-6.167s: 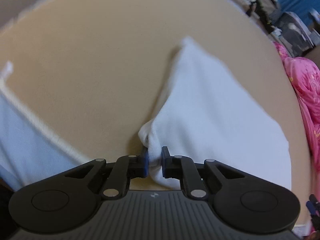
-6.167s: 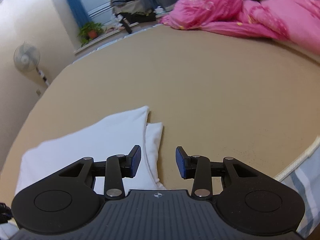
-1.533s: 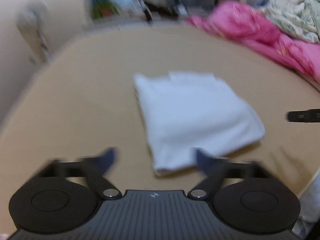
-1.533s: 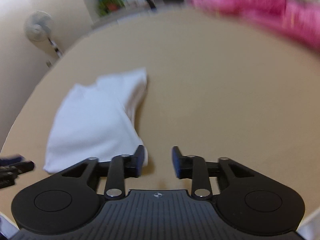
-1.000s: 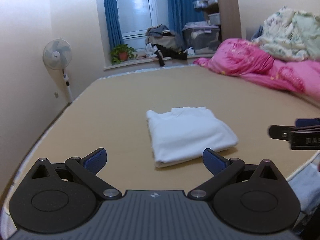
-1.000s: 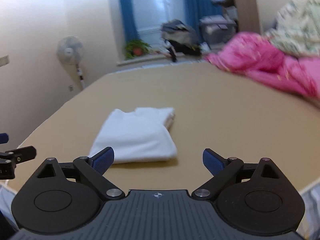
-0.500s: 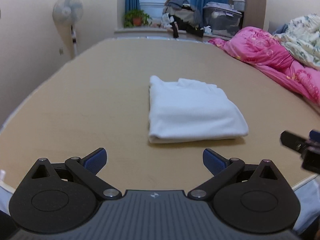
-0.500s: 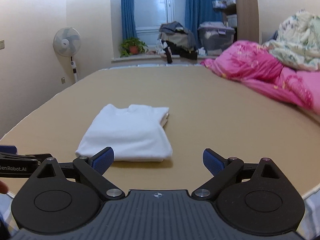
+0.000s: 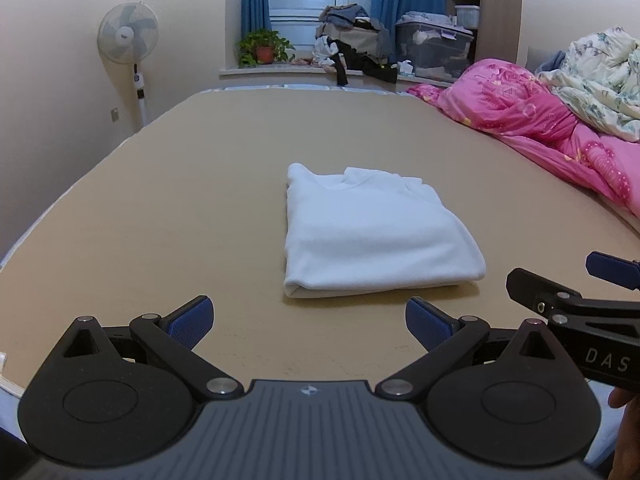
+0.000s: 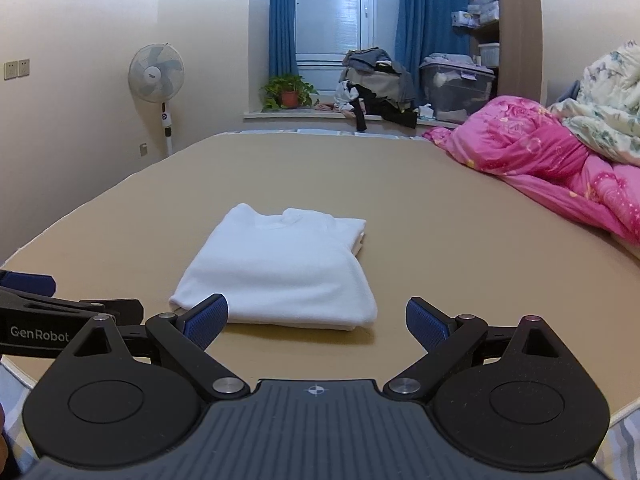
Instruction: Fold small clothes
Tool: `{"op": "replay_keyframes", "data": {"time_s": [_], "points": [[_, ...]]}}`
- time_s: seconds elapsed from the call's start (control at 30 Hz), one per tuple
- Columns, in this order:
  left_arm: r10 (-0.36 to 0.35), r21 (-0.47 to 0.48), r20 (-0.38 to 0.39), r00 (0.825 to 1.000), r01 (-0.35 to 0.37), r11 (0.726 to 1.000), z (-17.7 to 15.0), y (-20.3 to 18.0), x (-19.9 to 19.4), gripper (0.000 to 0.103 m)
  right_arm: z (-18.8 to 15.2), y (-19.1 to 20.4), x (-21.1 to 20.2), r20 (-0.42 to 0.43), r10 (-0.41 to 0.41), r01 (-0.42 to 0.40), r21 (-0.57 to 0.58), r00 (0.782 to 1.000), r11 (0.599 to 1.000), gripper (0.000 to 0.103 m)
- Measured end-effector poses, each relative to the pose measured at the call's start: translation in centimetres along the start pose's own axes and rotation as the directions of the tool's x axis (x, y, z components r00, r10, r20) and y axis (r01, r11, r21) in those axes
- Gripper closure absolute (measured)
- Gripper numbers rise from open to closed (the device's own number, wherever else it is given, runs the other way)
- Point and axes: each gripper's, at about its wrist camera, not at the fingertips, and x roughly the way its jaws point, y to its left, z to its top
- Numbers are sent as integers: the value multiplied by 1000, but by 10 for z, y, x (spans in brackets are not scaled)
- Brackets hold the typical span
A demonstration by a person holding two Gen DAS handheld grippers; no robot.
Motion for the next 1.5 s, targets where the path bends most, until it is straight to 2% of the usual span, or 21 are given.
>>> {"op": "replay_keyframes", "data": {"time_s": [0.23, 0.73, 1.5], "points": [[2, -7, 16, 1000, -2, 1000, -1, 0, -1, 1, 2, -2, -1, -5, 3, -3, 37, 1000, 999, 7], [-3, -7, 13, 1000, 3, 1000, -1, 5, 0, 1, -1, -3, -2, -3, 4, -4, 3, 1000, 1000, 7], [-3, -8, 22, 1000, 3, 1000, -2, 8, 4, 1, 3, 2, 1, -6, 5, -5, 19, 1000, 1000, 7]]}}
